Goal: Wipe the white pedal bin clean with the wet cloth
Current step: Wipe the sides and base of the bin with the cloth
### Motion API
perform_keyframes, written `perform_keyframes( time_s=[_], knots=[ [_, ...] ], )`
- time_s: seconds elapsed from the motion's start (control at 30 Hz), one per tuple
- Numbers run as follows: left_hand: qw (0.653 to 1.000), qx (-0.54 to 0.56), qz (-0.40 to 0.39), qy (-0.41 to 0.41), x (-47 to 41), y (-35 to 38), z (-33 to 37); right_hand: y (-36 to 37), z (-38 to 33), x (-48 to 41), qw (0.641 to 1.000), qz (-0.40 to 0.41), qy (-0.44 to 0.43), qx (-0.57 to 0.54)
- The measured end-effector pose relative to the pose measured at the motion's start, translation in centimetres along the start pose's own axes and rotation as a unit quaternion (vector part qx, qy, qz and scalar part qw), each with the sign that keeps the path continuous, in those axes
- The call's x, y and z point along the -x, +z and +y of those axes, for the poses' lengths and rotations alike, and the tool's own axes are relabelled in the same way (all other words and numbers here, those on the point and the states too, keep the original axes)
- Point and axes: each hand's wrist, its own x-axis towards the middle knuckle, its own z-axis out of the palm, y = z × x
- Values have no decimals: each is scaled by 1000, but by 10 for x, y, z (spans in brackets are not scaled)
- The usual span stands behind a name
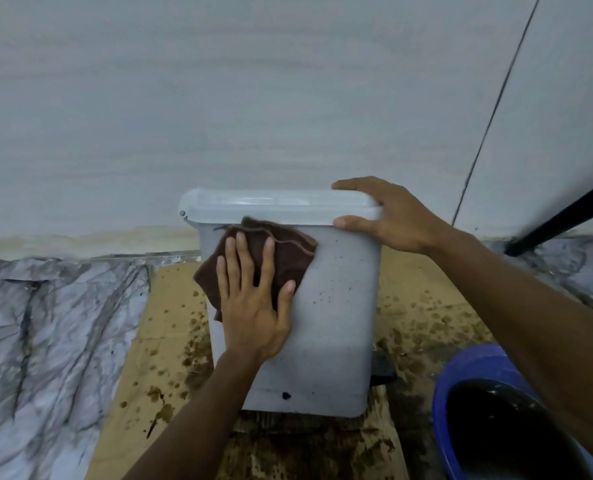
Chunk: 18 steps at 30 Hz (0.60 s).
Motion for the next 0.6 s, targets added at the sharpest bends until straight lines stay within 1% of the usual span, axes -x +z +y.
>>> perform_keyframes(
  time_s=[0.07,0.17,0.23,0.27,0.3,0.33,0.37,0.43,0.47,0.5,0.53,0.6],
  knots=[
    [1000,-1,10,-21,6,4,-4,-1,3,-2,1000,-9,-1,-5],
    [996,4,44,-76,-7,7,-3,0,5,-3,1000,-1,0,-15],
    [992,10,45,-118,-20,11,9,4,6,-5,1000,8,-4,-14],
    [992,13,36,-124,-23,14,21,5,7,-6,1000,11,-5,-16],
    [994,12,22,-106,-22,17,34,6,8,-7,1000,15,-6,-20],
    [998,9,1,-61,-17,22,47,6,9,-7,1000,17,-5,-24],
    [1000,4,-21,1,-9,26,58,5,10,-7,999,19,-4,-26],
    [992,1,-54,115,12,33,65,2,12,-8,999,18,3,-27],
    [988,0,-63,142,24,35,58,2,14,-8,999,17,7,-31],
    [987,-1,-67,144,37,36,47,2,15,-9,999,16,10,-37],
    [990,-2,-68,124,49,36,33,3,15,-9,999,16,10,-45],
    [998,-10,-51,48,61,30,4,6,15,-11,998,18,6,-57]
  ],
)
